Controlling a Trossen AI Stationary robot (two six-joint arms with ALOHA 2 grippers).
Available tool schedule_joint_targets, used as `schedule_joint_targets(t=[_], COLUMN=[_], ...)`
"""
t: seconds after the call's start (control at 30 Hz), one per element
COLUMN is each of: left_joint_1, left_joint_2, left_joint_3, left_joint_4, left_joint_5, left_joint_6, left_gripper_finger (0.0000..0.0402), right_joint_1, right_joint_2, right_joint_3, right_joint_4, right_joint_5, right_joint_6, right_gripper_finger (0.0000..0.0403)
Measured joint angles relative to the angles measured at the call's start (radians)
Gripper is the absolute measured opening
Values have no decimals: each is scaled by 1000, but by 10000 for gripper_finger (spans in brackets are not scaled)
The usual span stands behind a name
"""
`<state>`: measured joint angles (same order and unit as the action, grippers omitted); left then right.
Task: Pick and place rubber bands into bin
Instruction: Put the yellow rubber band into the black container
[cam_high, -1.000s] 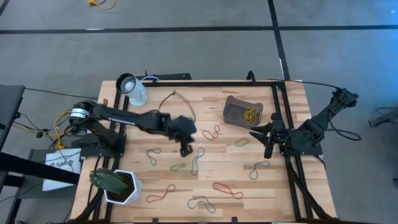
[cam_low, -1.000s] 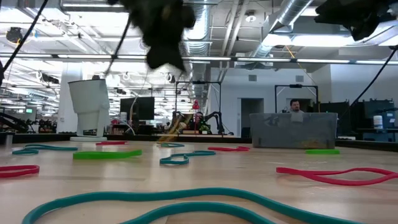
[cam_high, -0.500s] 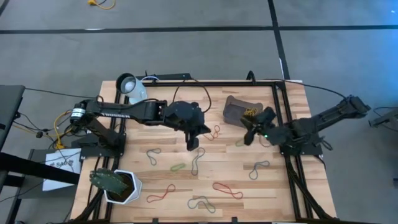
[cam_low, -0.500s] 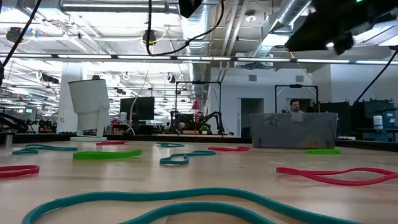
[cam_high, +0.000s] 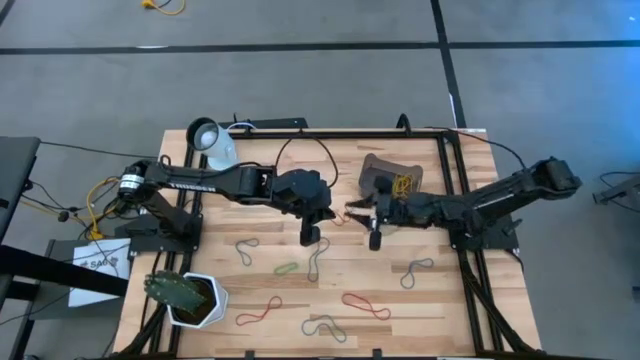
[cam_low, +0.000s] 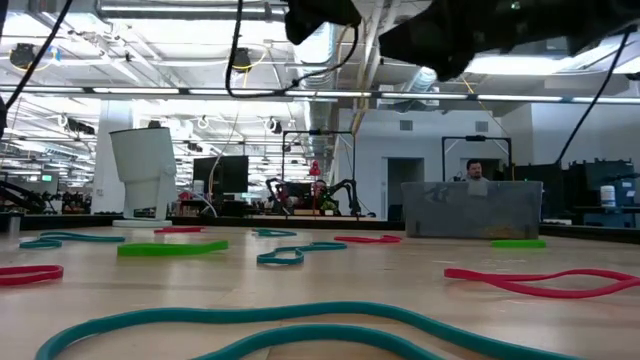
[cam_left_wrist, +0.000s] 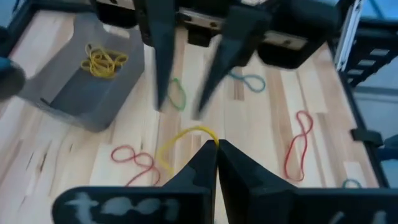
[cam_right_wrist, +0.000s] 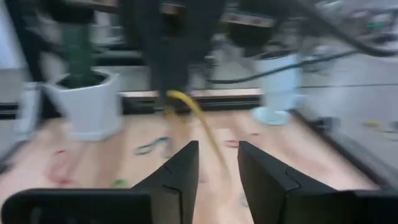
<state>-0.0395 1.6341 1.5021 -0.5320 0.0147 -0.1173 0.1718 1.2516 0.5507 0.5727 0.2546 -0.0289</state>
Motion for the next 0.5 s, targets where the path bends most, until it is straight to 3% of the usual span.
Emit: schedule_joint_targets(t=[0.07,0.3,0.5], left_joint_1=[5,7,7], left_joint_2=[8,45,58], left_joint_3=[-1,-1,-1], left_joint_4=[4,-1,-8], left_joint_5=[-3,4,8], left_joint_6=[7,16,17], left_gripper_finger=[0,0,0], right_joint_1=[-13,-59,-65], right_joint_2=[24,95,141], right_joint_3=[-1,28,51], right_joint_4=[36,78,78], right_joint_5=[-54,-48,-86], right_joint_6=[2,-5,-5], right_gripper_finger=[122,160,168])
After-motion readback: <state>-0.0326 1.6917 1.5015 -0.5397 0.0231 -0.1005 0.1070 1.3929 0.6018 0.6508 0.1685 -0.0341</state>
